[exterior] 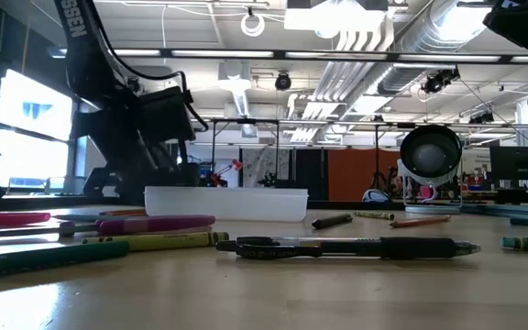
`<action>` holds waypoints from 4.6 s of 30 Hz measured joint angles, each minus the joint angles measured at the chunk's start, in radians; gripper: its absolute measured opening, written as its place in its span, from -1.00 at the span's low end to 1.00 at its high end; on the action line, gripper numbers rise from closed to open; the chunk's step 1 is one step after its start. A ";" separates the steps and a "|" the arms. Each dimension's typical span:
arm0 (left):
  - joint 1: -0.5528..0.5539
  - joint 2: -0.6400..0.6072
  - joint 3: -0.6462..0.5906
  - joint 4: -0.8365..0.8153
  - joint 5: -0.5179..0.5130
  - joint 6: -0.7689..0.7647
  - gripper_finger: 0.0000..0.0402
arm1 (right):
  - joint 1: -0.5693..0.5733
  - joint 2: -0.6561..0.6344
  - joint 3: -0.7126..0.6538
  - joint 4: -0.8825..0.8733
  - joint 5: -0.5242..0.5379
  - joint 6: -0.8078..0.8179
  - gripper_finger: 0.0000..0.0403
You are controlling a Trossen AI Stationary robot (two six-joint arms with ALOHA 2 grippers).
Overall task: Pick & place school supplies into a supply box
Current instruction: Put the orange pencil into the black supply box
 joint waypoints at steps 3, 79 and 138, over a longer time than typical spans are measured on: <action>0.000 0.000 0.000 -0.008 0.005 0.001 -0.66 | 0.000 0.000 0.000 0.001 0.000 0.000 -1.00; 0.001 -0.124 -0.062 -0.068 -0.002 -0.006 -0.85 | 0.000 0.000 0.000 0.000 -0.013 0.000 -1.00; -0.157 -0.212 -0.057 -0.384 0.014 -0.307 0.00 | 0.000 0.000 0.000 0.001 -0.008 0.000 -1.00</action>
